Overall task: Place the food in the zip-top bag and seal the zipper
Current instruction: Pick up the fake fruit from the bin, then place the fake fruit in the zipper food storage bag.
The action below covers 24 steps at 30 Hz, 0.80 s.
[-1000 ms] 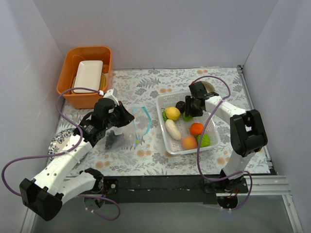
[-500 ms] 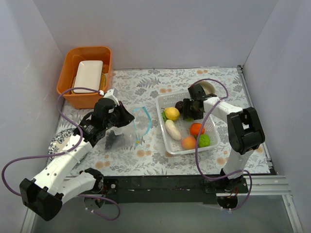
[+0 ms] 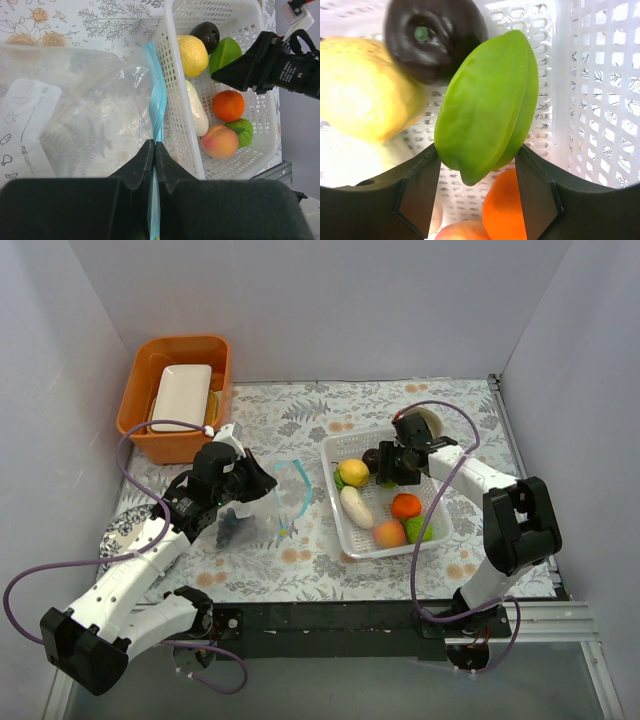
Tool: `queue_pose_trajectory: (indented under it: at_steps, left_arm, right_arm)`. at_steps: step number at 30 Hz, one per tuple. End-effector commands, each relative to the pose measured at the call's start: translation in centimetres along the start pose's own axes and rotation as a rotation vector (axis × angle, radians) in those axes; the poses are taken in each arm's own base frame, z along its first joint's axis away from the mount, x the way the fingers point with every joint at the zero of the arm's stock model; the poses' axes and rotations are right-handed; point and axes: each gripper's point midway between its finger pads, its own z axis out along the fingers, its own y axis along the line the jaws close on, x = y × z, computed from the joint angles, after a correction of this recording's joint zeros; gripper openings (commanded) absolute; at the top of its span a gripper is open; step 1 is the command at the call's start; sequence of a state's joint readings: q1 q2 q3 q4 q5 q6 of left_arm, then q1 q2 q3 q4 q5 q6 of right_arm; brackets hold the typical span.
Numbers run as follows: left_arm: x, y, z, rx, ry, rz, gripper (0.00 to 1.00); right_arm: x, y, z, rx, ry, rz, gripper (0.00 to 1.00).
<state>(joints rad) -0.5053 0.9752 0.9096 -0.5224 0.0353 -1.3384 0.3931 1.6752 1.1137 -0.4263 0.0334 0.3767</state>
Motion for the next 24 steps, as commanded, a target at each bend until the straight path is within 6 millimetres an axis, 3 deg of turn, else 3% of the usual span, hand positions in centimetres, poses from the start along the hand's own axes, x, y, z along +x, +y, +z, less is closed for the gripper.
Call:
queue_pose_trajectory:
  at_steps: [1, 11, 24]
  left_arm:
    - [-0.3, -0.5, -0.1, 0.025, -0.004, 0.012, 0.00]
    - [-0.2, -0.6, 0.1, 0.034, -0.002, 0.005, 0.00]
    - [-0.1, -0.8, 0.2, 0.045, 0.001, 0.001, 0.00]
  right_arm:
    - [-1.0, 1.1, -2.4, -0.054, -0.062, -0.011, 0.32]
    - [0.4, 2.9, -4.5, -0.178, -0.074, 0.016, 0.31]
    - [0.0, 5.7, -8.2, -0.292, -0.122, 0.018, 0.31]
